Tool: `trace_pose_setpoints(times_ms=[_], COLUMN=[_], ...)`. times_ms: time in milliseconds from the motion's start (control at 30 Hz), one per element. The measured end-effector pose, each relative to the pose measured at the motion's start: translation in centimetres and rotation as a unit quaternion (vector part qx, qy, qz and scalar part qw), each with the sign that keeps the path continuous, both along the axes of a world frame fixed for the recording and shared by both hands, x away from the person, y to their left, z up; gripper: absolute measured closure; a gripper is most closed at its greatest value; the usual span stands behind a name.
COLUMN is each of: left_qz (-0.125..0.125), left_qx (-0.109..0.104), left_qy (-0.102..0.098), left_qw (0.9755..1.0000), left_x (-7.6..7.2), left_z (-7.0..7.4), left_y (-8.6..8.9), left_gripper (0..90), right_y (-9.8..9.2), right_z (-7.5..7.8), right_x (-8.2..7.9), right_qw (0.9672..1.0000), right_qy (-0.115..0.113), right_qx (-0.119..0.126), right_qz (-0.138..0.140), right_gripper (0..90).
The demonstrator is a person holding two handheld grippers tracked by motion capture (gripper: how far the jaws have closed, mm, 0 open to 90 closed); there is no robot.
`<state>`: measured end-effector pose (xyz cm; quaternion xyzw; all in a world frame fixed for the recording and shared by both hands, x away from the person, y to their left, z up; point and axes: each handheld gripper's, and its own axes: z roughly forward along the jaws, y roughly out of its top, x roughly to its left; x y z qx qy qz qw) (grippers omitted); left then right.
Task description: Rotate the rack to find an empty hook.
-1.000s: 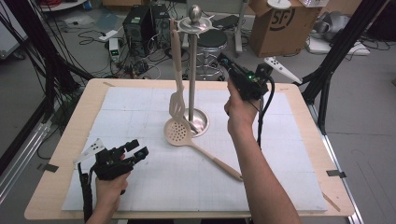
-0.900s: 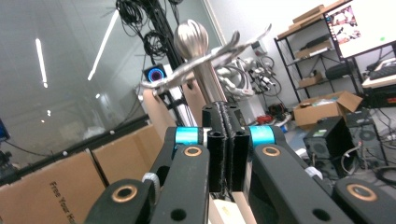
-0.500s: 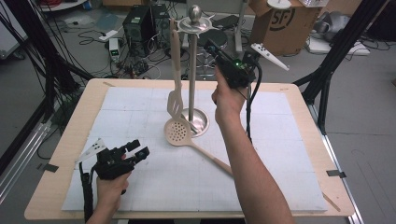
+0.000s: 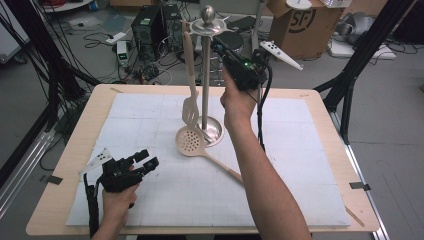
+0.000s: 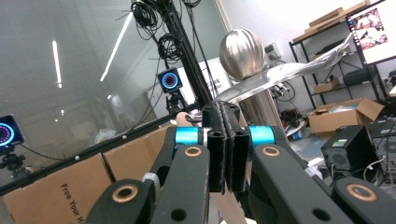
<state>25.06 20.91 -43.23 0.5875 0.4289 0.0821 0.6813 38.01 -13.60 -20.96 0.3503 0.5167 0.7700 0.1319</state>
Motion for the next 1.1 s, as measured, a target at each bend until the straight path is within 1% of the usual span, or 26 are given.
trace_pose_setpoints(times_ms=[67, 167, 267, 400, 533, 767, 1100], left_qz=[0.000, -0.001, 0.001, 0.000, -0.002, -0.002, -0.003], left_qx=[0.000, 0.001, 0.001, 0.001, 0.003, 0.004, 0.003], left_qy=[0.001, 0.001, 0.001, 0.002, 0.002, 0.003, 0.004], left_qw=[1.0000, 1.0000, 1.0000, 1.0000, 1.0000, 1.0000, 1.0000], left_x=[0.0, 0.0, 0.0, 0.0, 0.0, 0.1, 0.1], left_z=[0.0, 0.0, 0.0, -0.1, 0.0, -0.1, -0.1], left_y=[0.0, -0.1, 0.0, -0.1, -0.3, -0.3, -0.4], left_gripper=[32.1, 32.1, 32.1, 32.1, 32.1, 32.2, 32.2], right_y=[0.0, 0.0, -0.1, -0.2, -0.2, 0.2, 0.9], right_z=[0.0, 0.1, 0.2, 0.5, 0.6, 0.7, 0.6], right_x=[0.0, -0.1, -0.3, -0.5, -0.6, -0.9, -0.9], right_qw=[1.0000, 1.0000, 0.9999, 0.9998, 0.9997, 0.9993, 0.9991], right_qy=[0.001, 0.000, -0.007, -0.015, -0.015, -0.020, -0.022], right_qx=[0.001, -0.002, -0.013, -0.011, -0.016, -0.031, -0.036], right_qz=[0.000, -0.001, -0.006, -0.007, -0.007, -0.008, -0.007], right_gripper=[89.8, 89.8, 89.8, 89.9, 89.9, 89.9, 89.9])
